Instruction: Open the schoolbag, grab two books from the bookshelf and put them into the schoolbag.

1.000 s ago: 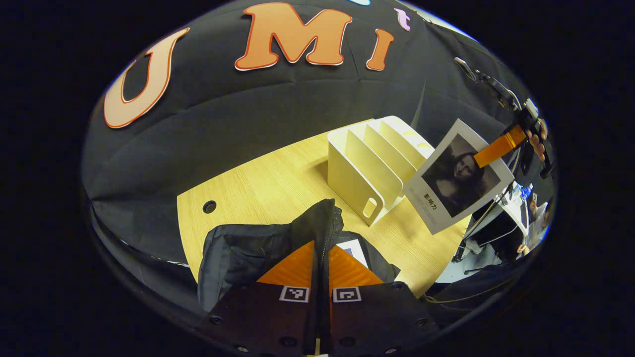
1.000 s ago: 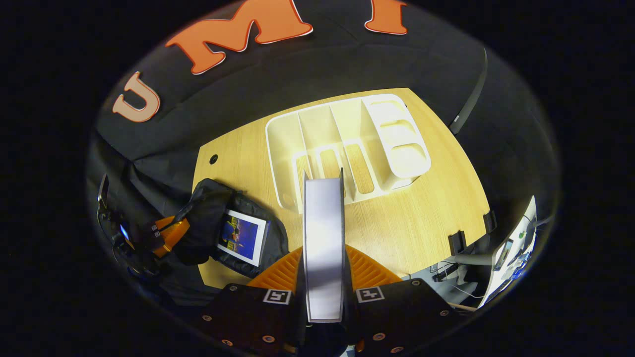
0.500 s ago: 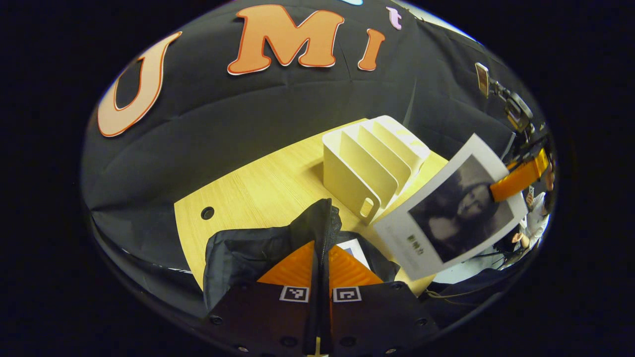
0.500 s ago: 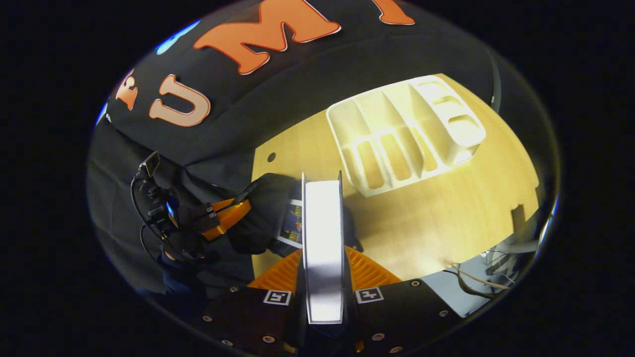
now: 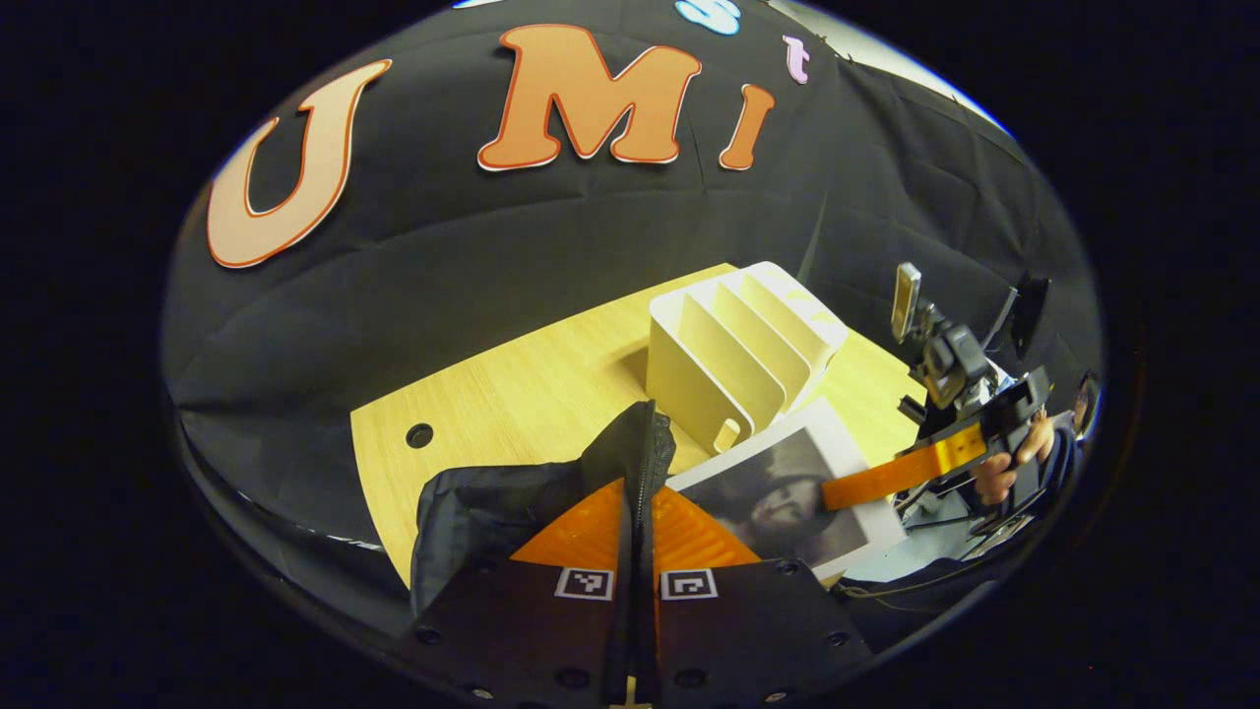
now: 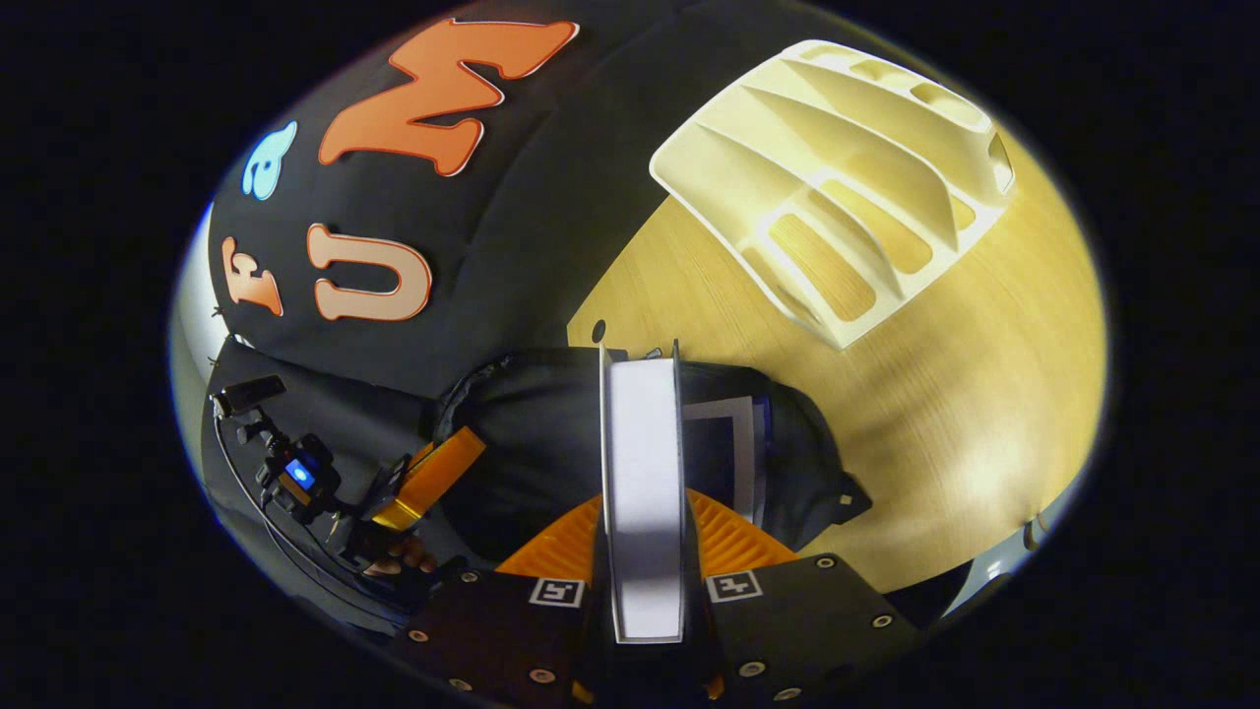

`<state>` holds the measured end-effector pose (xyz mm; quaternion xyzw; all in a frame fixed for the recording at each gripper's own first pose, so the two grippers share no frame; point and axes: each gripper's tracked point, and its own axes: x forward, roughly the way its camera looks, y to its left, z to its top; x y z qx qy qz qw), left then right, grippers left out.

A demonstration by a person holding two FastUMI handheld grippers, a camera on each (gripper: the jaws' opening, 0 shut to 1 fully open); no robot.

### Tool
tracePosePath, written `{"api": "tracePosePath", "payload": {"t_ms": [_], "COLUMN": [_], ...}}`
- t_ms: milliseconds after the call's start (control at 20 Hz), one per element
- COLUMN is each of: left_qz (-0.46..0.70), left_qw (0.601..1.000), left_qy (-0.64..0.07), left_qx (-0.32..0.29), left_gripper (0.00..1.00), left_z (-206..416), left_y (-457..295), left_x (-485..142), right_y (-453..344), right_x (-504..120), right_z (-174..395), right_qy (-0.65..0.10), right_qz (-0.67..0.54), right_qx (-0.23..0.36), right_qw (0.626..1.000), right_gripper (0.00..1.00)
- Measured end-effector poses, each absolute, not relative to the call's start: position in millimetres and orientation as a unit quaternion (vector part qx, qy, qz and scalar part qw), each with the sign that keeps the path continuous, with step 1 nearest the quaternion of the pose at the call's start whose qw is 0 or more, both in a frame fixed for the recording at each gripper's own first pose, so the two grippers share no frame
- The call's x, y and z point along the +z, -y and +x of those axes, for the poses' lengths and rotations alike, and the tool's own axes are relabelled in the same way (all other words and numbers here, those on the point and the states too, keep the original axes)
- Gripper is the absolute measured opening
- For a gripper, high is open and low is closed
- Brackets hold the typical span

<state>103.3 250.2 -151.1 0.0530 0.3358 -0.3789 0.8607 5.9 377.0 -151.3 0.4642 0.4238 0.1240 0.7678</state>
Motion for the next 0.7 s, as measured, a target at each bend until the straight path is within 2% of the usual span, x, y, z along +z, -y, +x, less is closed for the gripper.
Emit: {"api": "tracePosePath", "payload": {"t_ms": [300,350,400,550,700], "left_qz": [0.031,0.029,0.024,0.019,0.015], "left_qw": [0.856,0.854,0.853,0.851,0.854], "left_qy": [-0.333,-0.335,-0.339,-0.345,-0.343], "left_qx": [-0.394,-0.396,-0.397,-0.395,-0.392], "left_gripper": [0.04,0.04,0.04,0.04,0.04], "left_z": [98,95,95,91,89], "left_y": [-236,-235,-232,-229,-228], "left_x": [-144,-144,-145,-150,-152], "right_y": [-427,-436,-441,-453,-455], "right_x": [-180,-183,-186,-200,-207], "right_z": [36,38,42,51,41], "right_qy": [-0.396,-0.398,-0.398,-0.406,-0.442], "right_qz": [0.495,0.499,0.507,0.525,0.510], "right_qx": [0.137,0.140,0.140,0.131,0.126], "right_qw": [0.761,0.757,0.752,0.737,0.727], "right_gripper": [0.30,0.41,0.30,0.31,0.36]}}
